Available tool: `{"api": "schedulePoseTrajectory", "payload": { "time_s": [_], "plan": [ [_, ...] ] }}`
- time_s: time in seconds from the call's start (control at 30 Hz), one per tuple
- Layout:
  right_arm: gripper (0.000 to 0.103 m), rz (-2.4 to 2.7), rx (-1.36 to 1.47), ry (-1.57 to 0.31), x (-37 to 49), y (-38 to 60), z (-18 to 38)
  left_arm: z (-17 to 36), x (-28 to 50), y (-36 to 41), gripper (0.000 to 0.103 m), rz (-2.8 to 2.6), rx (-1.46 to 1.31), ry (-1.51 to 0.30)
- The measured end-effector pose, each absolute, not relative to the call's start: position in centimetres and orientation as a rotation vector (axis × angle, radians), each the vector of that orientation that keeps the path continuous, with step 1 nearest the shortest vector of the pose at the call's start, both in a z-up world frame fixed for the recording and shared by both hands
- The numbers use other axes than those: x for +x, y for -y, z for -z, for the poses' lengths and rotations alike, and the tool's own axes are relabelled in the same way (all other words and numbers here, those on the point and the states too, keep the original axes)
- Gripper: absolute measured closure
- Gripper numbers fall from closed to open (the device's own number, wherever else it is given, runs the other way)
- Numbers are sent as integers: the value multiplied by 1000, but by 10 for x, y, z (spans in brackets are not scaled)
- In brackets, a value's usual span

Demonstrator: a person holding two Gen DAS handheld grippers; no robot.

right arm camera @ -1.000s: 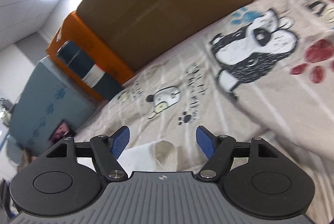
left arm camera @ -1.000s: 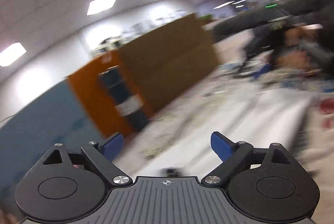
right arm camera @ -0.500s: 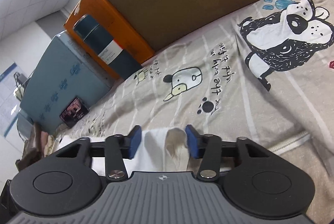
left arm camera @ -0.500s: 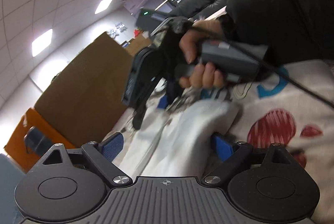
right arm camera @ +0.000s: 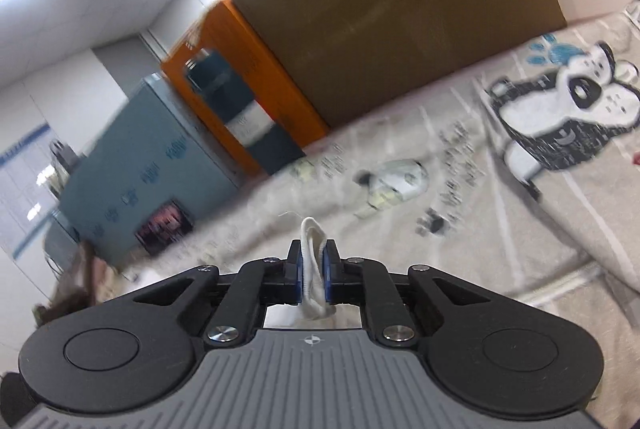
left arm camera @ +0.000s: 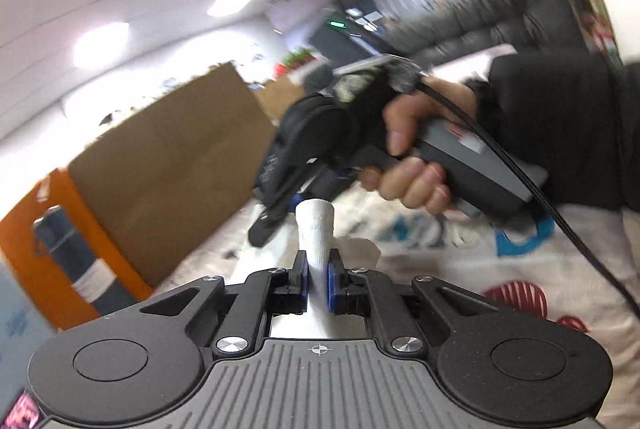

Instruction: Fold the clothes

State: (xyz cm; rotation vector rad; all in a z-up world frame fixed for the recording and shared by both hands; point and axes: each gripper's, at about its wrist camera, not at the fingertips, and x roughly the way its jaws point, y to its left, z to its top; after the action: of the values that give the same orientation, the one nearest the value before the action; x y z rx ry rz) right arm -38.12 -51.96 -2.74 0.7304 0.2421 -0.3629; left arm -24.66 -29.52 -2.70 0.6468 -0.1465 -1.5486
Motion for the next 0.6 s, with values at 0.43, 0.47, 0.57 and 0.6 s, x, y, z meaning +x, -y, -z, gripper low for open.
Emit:
{"api": "schedulePoseTrajectory", "payload": {
  "time_s": [0.43,0.47,0.57,0.6],
  "plan": [
    [96,269,597,-182,-272,447,-70,-23,-150,180,98,1309,116,23],
    [96,256,593,-193,-256,441,-71,-25,-142,171,100,1287,83,12],
    [96,211,587,-229,-207,423,-75,-23,-114,142,100,1210,-3,-18],
    [96,193,587,-244,-189,418,-75,-20,-105,134,100,1183,-24,-38]
  ]
}}
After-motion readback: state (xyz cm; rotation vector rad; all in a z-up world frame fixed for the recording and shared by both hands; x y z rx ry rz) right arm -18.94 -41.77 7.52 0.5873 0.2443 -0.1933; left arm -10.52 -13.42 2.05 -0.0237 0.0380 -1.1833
